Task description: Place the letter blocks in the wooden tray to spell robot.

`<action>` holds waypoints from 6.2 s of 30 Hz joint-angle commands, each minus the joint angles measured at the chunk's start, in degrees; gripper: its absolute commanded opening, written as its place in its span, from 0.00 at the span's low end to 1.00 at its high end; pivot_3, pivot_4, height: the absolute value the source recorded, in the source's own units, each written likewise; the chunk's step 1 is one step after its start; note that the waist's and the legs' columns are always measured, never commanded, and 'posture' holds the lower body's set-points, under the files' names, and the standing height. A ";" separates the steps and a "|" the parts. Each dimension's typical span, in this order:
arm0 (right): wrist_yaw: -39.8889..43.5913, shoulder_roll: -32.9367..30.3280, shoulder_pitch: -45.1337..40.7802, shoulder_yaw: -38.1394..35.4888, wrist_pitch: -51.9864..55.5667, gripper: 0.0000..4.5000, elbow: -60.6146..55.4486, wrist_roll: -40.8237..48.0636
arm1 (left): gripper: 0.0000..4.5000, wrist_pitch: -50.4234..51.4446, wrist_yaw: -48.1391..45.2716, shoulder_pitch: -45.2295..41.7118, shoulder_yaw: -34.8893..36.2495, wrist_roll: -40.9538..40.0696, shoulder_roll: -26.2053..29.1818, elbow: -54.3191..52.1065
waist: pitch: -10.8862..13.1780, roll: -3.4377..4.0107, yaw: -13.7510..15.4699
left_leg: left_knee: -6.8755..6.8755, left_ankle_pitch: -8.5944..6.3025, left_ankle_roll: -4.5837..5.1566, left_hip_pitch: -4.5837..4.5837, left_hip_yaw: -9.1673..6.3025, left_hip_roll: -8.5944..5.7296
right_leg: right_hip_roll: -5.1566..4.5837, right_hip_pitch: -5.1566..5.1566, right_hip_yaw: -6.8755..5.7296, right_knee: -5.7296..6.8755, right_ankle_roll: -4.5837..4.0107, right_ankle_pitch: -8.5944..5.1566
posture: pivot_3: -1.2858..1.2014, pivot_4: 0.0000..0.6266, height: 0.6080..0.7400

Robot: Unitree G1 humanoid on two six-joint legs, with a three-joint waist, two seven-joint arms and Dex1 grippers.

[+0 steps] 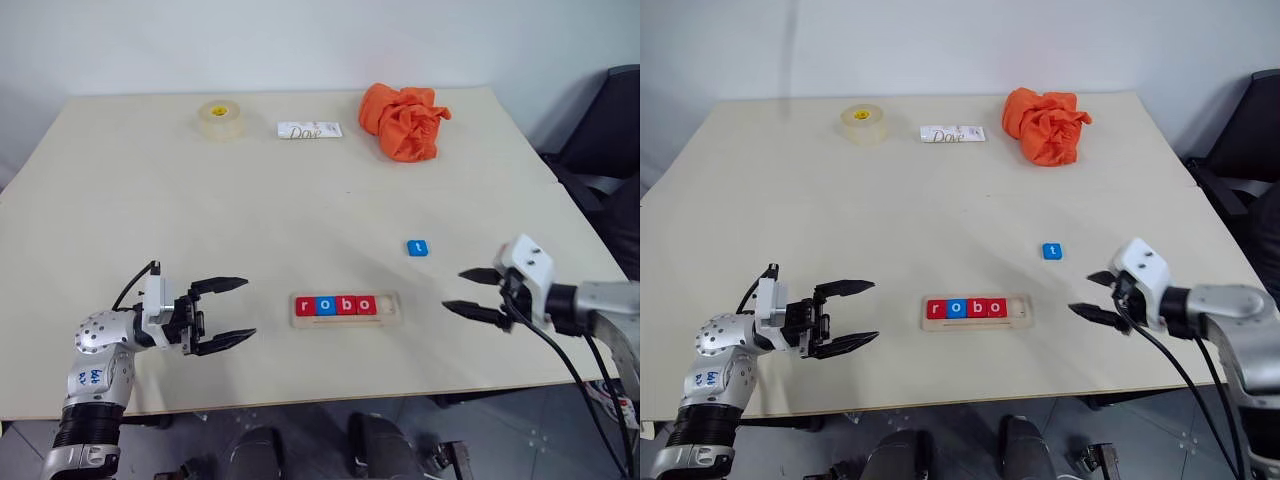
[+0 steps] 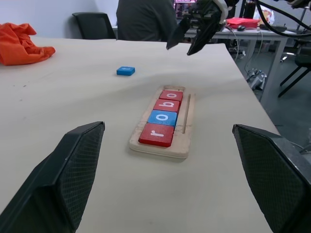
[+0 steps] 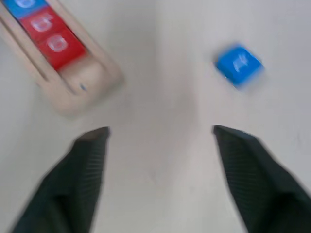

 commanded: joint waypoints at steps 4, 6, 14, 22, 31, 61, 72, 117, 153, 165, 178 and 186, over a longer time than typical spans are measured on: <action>-5.59 2.53 4.27 -6.45 0.01 0.99 -3.57 2.45 | 1.00 -1.21 -1.89 -3.12 0.17 0.47 0.63 3.16 | 0.00 0.00 -0.18 | 0.07 0.01 0.02 0.01 0.00 0.00 | 0.00 0.03 0.02 0.01 0.05 0.03 | 0.52 0.24 1.00; -8.57 4.13 3.90 -6.14 1.32 0.99 -4.84 2.80 | 1.00 -1.41 -2.09 -4.09 0.09 0.70 0.51 4.09 | 0.00 0.00 -0.27 | 0.06 0.03 0.00 0.04 -0.01 0.01 | 0.00 0.03 0.02 0.05 0.05 0.03 | 0.52 0.24 1.00; -27.94 19.80 -11.14 2.69 5.94 0.99 -0.20 -1.26 | 1.00 -1.03 -1.96 -4.39 -0.86 0.96 -0.92 2.92 | 0.00 0.02 -0.47 | 0.05 0.05 -0.02 0.04 -0.01 0.02 | 0.02 0.00 0.04 0.12 0.03 0.02 | 0.52 0.24 1.00; -39.14 28.22 -23.01 5.79 -0.86 0.99 17.19 -8.23 | 1.00 -0.85 -0.31 -1.95 -0.64 0.58 -1.33 -0.46 | 0.02 0.06 -0.09 | 0.04 0.05 -0.01 -0.09 0.00 -0.02 | 0.00 -0.04 0.03 0.06 0.01 0.01 | 0.52 0.24 1.00; -40.88 31.24 -21.46 7.86 1.04 0.99 14.73 -8.92 | 1.00 -0.82 2.16 1.98 0.36 0.21 -1.22 -4.12 | 0.03 0.10 -0.45 | -0.04 0.05 -0.02 -0.06 0.05 0.03 | 0.04 -0.06 0.04 0.04 0.00 0.00 | 0.52 0.24 1.00; -47.36 36.05 -18.06 7.98 4.92 0.33 9.94 -9.09 | 1.00 -1.39 1.20 -2.02 -0.95 0.94 -1.90 -0.21 | 0.02 0.11 -0.42 | -0.02 0.06 0.00 -0.04 0.02 0.02 | 0.02 -0.05 0.04 0.08 0.00 0.00 | 0.52 0.24 1.00; -42.84 31.67 -10.86 3.57 10.25 0.33 -8.84 -2.89 | 1.00 -1.32 0.89 -0.63 -0.31 0.67 -1.58 -0.86 | 0.03 0.13 -0.31 | -0.11 0.04 0.01 -0.07 0.02 0.01 | 0.03 -0.06 0.03 -0.02 0.00 0.00 | 0.52 0.24 1.00; -43.59 27.35 8.99 1.00 12.23 0.99 -23.38 -0.43 | 1.00 0.29 2.01 -0.05 -0.83 0.67 -1.64 -2.83 | 0.34 0.65 0.24 | -0.81 0.67 0.26 0.00 -3.14 -1.53 | -1.14 1.61 -2.25 -0.34 0.38 -0.64 | 0.52 0.24 1.00; 17.92 -0.76 -27.67 28.71 -29.86 0.65 30.81 -17.65 | 1.00 0.83 6.91 6.74 1.26 0.11 -1.52 -10.62 | 0.41 0.64 -0.26 | -0.50 0.57 0.06 0.11 -2.62 -1.19 | -0.99 1.49 -2.13 -0.26 0.36 -0.56 | 0.52 0.24 1.00; 17.44 -1.14 -27.61 26.27 -26.05 0.32 27.56 -16.86 | 1.00 0.23 6.65 5.15 0.97 0.33 -1.75 -8.73 | 0.41 0.64 -0.22 | -0.37 0.59 0.03 0.14 -2.57 -1.14 | -0.98 1.49 -2.09 -0.20 0.26 -0.44 | 0.52 0.24 1.00; 12.29 1.16 -28.33 25.81 3.98 0.32 0.80 -8.73 | 1.00 -0.46 5.09 2.70 0.10 0.76 -2.29 -5.62 | 0.42 0.66 -0.15 | -0.38 0.57 0.04 -0.03 -2.38 -1.14 | -0.99 1.15 -1.87 -0.09 0.25 -0.44 | 0.52 0.24 1.00; 11.47 0.92 -28.45 31.75 4.03 0.32 0.07 -11.45 | 1.00 -0.91 4.95 3.16 0.25 0.61 -2.55 -5.78 | 0.42 0.66 -0.15 | -0.39 0.54 0.09 -0.11 -2.24 -1.15 | -0.98 1.01 -1.75 -0.07 0.25 -0.45 | 0.52 0.24 1.00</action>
